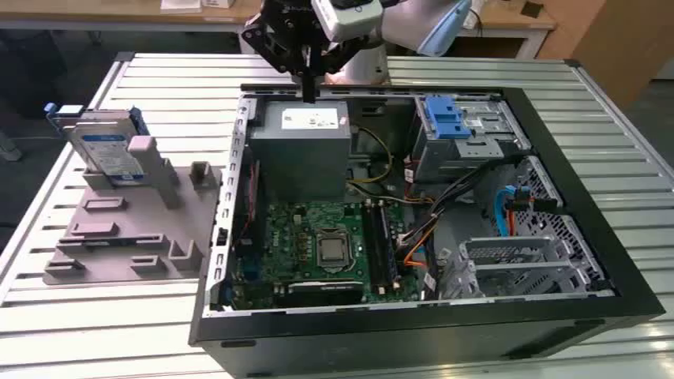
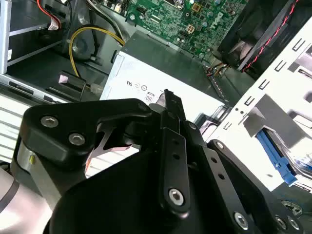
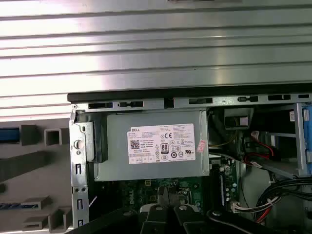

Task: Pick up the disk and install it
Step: 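Reach for the disk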

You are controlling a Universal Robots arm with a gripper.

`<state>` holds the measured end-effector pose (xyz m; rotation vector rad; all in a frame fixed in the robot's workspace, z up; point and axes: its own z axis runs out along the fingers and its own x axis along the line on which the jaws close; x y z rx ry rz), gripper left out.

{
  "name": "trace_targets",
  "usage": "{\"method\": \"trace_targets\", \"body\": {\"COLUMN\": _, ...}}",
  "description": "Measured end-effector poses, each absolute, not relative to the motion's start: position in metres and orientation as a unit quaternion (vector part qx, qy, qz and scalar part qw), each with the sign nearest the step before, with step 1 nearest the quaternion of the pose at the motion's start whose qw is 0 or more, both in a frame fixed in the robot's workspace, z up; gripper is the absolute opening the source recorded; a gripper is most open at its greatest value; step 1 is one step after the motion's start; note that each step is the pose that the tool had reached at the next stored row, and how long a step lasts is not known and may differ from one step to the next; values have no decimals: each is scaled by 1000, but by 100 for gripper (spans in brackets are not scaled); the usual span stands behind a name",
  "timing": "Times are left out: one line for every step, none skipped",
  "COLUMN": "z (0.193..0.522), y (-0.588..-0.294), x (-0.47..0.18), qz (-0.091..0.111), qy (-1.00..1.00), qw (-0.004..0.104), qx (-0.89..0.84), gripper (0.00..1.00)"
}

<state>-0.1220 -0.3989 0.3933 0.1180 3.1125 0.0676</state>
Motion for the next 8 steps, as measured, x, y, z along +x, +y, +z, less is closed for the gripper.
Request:
{"method": "trace_targets", "body": {"z": 393, "y": -399, "x": -122, "qz": 22, "qy": 999, "qw": 13, "qx": 38, "gripper": 11}}
{"method": "trace_targets", "body": {"z": 393, "y": -399, "x": -122, "qz": 22, "qy": 999, "qw": 13, "qx": 38, "gripper": 11}}
{"method": "trace_targets", "body": {"z": 393, "y": -399, "x": -122, "qz": 22, "qy": 999, "qw": 13, "qx": 38, "gripper": 11}}
{"method": "trace_targets", "body": {"z": 393, "y": -399, "x": -122, "qz": 22, "qy": 999, "qw": 13, "qx": 38, "gripper": 11}}
{"method": "trace_targets", "body": {"z": 393, "y": -399, "x": -122, "qz": 22, "qy": 999, "qw": 13, "qx": 38, "gripper": 11}}
{"method": "trace_targets", "body": {"z": 393, "y": -399, "x": -122, "qz": 22, "qy": 999, "qw": 13, "qx": 38, "gripper": 11}}
{"method": "trace_targets", "body": {"z": 393, "y": -399, "x": -123, "qz": 22, "qy": 999, "qw": 13, "qx": 38, "gripper": 11}}
{"method": "trace_targets", "body": {"z": 393, "y": -399, "x": -123, "qz": 22, "qy": 999, "qw": 13, "qx": 38, "gripper": 11}}
